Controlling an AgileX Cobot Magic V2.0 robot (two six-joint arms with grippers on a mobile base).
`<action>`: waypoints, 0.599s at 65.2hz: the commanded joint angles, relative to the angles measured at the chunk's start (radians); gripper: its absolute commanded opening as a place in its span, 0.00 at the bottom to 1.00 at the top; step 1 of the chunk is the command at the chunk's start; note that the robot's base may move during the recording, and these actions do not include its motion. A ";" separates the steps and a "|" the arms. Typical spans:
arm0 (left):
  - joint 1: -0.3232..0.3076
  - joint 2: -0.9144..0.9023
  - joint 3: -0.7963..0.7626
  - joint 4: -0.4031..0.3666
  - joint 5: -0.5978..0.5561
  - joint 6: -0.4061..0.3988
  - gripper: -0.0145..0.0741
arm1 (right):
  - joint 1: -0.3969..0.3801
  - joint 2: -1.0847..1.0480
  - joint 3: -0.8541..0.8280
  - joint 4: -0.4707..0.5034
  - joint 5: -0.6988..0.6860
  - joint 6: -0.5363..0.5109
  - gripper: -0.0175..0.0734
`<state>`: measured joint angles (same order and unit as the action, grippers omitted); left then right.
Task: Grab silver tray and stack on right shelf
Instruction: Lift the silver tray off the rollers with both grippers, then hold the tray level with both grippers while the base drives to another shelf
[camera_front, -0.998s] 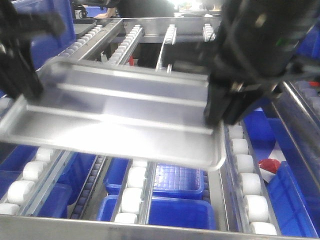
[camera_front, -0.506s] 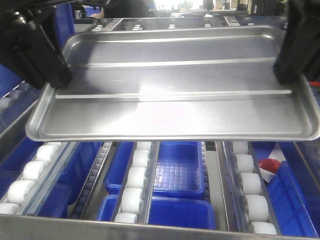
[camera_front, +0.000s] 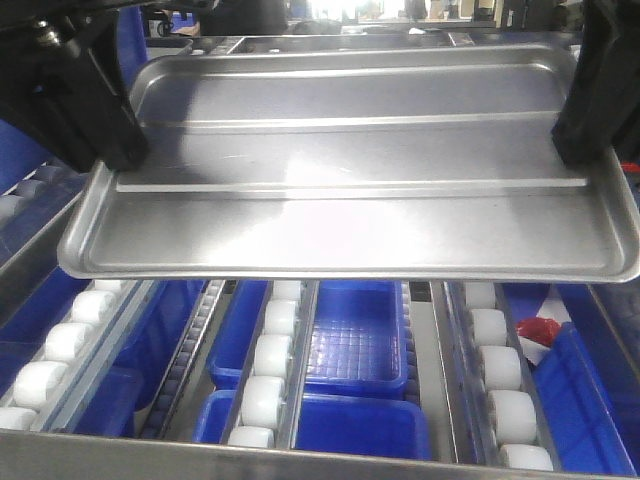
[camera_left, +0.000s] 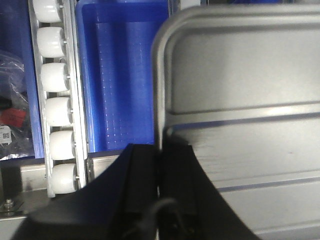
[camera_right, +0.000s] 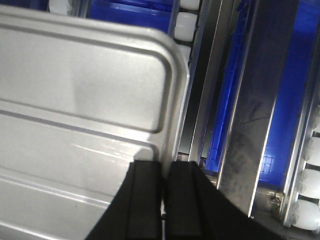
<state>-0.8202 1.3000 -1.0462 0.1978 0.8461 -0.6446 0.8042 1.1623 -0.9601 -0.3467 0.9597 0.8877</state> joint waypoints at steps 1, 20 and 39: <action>-0.013 -0.034 -0.033 0.021 -0.042 0.013 0.06 | 0.004 -0.027 -0.026 -0.044 -0.058 -0.020 0.26; -0.013 -0.034 -0.033 0.021 -0.042 0.013 0.06 | 0.004 -0.027 -0.026 -0.044 -0.058 -0.020 0.26; -0.013 -0.034 -0.033 0.021 -0.042 0.013 0.06 | 0.004 -0.027 -0.026 -0.044 -0.058 -0.020 0.26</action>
<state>-0.8202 1.3000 -1.0462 0.2000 0.8461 -0.6462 0.8042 1.1623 -0.9601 -0.3467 0.9575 0.8877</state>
